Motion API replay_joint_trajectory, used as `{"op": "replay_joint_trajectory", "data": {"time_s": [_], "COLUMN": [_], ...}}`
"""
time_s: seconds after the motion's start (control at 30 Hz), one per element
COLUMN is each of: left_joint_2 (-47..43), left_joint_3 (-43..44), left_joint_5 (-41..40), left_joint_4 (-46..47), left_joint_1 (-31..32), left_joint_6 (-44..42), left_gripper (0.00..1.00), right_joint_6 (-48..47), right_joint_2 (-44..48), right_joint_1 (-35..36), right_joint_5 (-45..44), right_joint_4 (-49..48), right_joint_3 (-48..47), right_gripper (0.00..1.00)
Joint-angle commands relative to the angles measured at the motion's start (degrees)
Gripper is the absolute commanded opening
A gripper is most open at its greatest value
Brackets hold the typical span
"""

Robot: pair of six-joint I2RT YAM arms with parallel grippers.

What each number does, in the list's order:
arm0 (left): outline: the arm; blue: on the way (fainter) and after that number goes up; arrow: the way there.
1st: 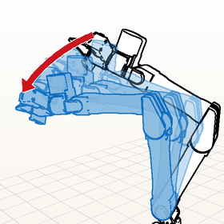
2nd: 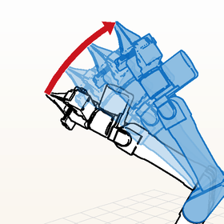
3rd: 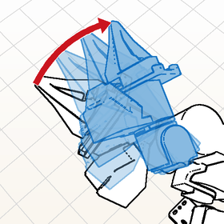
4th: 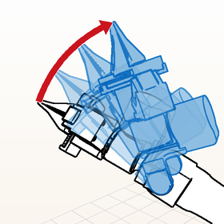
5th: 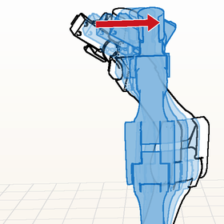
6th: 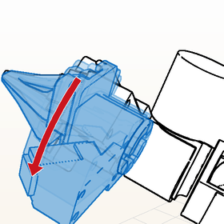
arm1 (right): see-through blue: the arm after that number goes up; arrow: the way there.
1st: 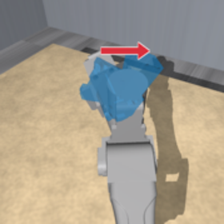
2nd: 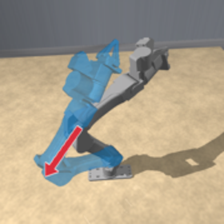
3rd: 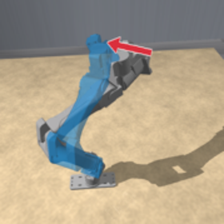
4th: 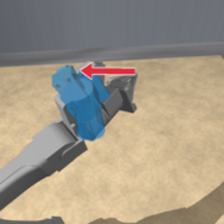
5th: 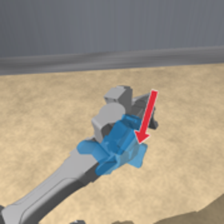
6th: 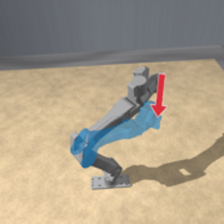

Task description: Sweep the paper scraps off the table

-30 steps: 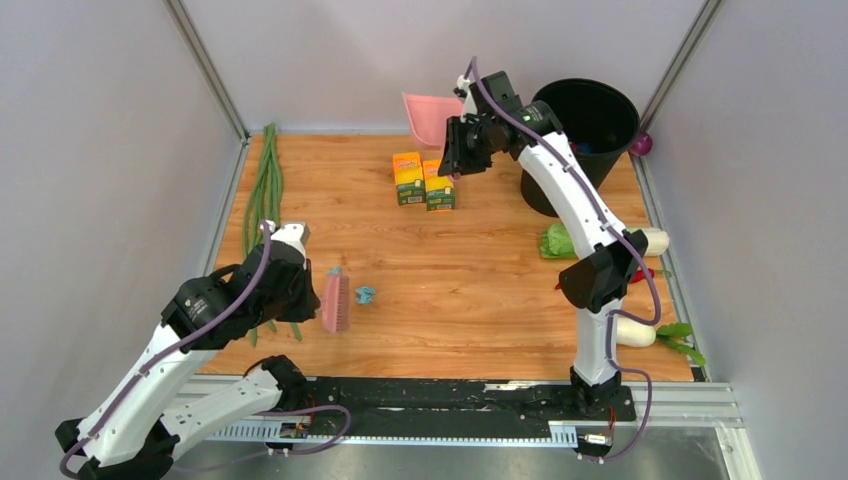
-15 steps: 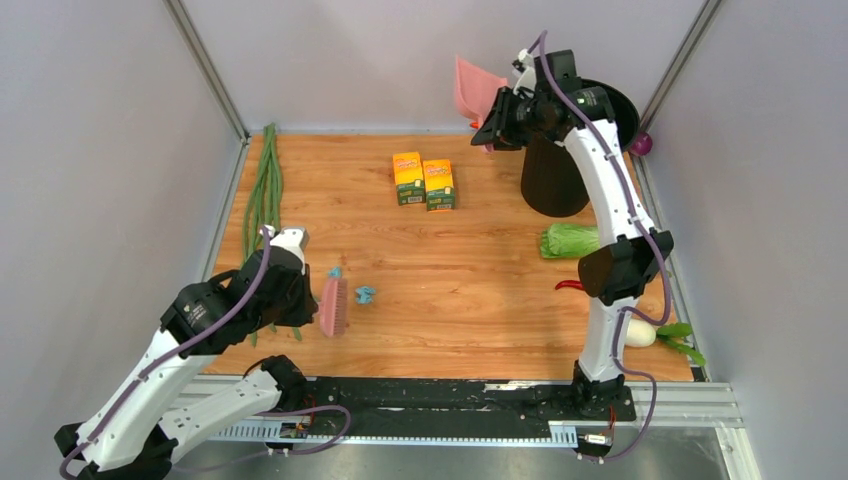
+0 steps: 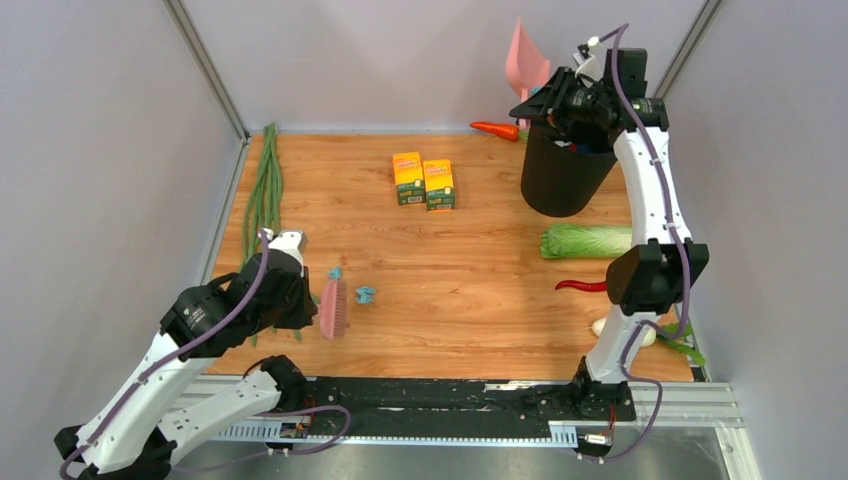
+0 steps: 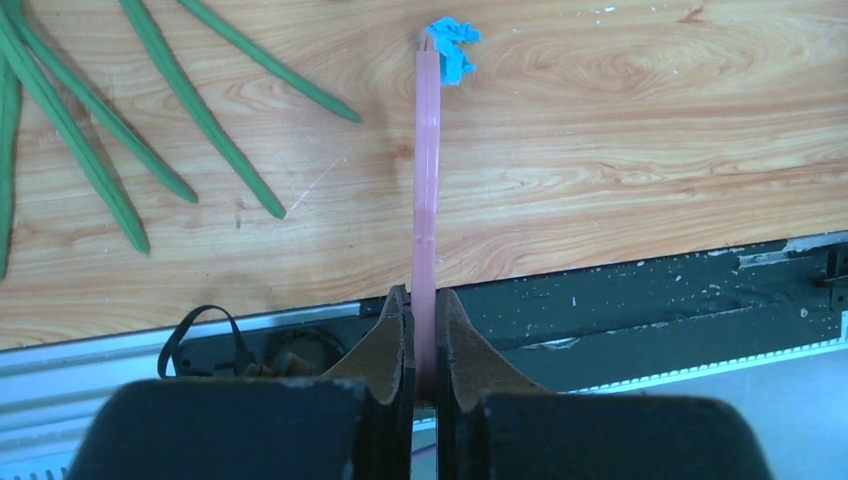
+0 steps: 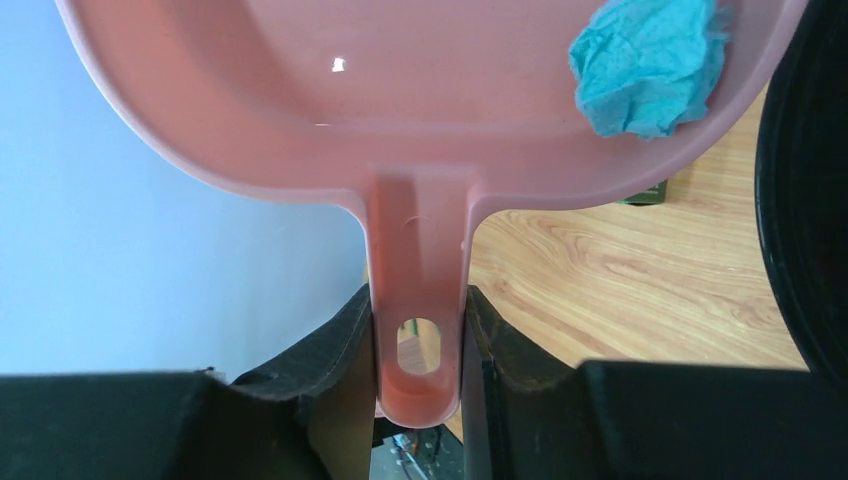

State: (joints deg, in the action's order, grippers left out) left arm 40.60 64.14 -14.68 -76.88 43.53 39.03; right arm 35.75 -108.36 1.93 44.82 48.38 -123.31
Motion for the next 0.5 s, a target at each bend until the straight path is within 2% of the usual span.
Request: {"op": "replay_joint_trajectory", "data": {"time_s": [0.0,0.07,0.2,0.33,0.43,0.47], "left_joint_2": [-0.4,-0.3,-1.7,-3.3,-4.1,-4.6], "left_joint_3": [-0.9,-1.4,-2.2,-3.5,-4.2,-4.5], "left_joint_5": [-0.2,-0.4,-1.4,-1.2,-0.9,-0.9], "left_joint_4": [2.2,2.3,2.3,2.5,2.2,2.1], "left_joint_1": [0.2,0.2,0.2,0.2,0.2,0.2], "left_joint_6": [1.2,1.5,2.3,3.2,3.9,4.1], "left_gripper": [0.00,0.00,0.00,0.00,0.00,0.00], "right_joint_6": [6.5,9.5,21.8,39.6,50.6,54.7], "right_joint_2": [5.5,6.9,10.1,13.9,15.0,15.2], "right_joint_1": [-1.5,-3.4,-5.9,-7.5,-8.8,-9.1], "right_joint_5": [6.3,8.3,13.3,15.3,14.7,14.0], "right_joint_4": [-11.9,-16.6,-31.6,-57.3,-70.7,-79.1], "right_joint_3": [5.0,8.2,17.6,28.6,34.0,36.2], "right_gripper": [0.00,0.00,0.00,0.00,0.00,0.00]}}
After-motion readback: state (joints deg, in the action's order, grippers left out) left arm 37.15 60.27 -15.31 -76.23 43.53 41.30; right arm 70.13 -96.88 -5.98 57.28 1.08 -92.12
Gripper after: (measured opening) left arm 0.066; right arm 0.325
